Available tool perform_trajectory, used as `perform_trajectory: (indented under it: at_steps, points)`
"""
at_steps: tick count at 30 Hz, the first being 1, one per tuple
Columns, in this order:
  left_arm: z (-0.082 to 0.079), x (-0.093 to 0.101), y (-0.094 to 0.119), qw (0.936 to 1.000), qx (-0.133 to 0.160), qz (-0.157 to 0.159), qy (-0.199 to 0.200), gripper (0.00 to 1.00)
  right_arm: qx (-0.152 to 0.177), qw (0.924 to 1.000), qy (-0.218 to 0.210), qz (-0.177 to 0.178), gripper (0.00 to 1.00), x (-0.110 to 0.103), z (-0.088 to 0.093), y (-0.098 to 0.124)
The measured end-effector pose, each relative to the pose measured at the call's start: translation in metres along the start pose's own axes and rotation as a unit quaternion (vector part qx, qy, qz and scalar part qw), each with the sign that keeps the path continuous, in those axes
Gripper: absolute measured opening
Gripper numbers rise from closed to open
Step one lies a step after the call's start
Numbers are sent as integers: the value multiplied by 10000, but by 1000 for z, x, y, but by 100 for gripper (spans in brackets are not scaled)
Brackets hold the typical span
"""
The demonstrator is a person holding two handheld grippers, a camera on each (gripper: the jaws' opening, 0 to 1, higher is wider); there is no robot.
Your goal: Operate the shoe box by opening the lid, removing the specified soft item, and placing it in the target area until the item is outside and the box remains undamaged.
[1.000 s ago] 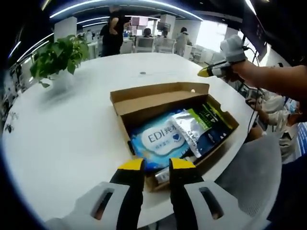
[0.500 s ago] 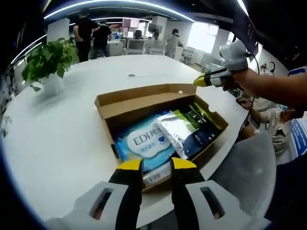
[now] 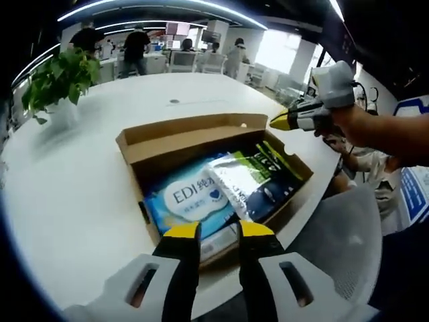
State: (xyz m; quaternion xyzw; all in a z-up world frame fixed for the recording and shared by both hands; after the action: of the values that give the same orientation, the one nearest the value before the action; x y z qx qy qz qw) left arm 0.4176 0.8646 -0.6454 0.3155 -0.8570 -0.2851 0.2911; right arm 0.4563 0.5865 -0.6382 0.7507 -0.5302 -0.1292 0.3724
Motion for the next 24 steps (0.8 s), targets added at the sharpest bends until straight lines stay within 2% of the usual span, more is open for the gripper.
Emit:
perform_trajectory:
  at_steps: [9,13,24]
  points:
    - [-1,3,-18,9995,-187,192,161,19,-122,9995,-154,-258,5,-14,7,-2]
    - [-3,8,-26,9993,-322,175,-82,19,-186,9986,-310,-386,6,-20,9,-4]
    - [-6,8,-37,9985,-482,211,-128,19,-346,9969,-540,-449,7,-21,19,-2]
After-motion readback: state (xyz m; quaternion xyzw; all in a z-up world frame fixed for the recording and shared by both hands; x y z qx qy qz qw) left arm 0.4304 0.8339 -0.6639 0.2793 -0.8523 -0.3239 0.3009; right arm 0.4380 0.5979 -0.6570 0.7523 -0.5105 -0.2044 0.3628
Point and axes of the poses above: the point that each gripper's makers call its tool centre point, and the gripper's own axes: y roughly backward along the fingers, x roughly to its right, z roughly out of its underside, the point moved 7 cm from there along y, roughly backward along the fingers, and after that the axes turned 6 degrees about y, right-handed, at the moved point
